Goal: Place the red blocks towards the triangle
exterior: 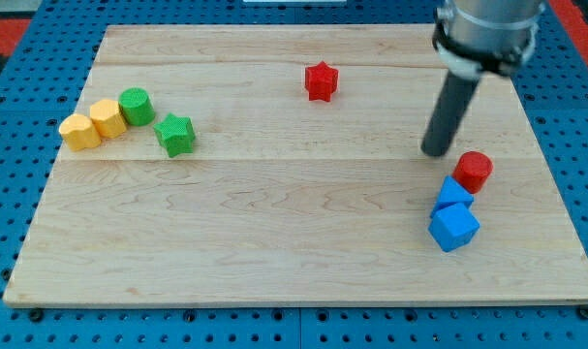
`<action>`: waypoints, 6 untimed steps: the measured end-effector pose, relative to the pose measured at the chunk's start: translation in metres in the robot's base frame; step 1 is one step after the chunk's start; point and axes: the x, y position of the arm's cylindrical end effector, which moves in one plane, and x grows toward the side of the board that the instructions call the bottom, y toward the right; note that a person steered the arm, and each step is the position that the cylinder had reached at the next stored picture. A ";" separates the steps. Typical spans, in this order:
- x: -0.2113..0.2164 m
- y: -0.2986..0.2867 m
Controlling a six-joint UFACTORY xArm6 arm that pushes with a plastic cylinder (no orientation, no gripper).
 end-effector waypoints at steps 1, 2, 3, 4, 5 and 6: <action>-0.071 -0.058; -0.155 -0.052; -0.129 -0.154; -0.033 -0.104; 0.008 -0.050; 0.046 -0.027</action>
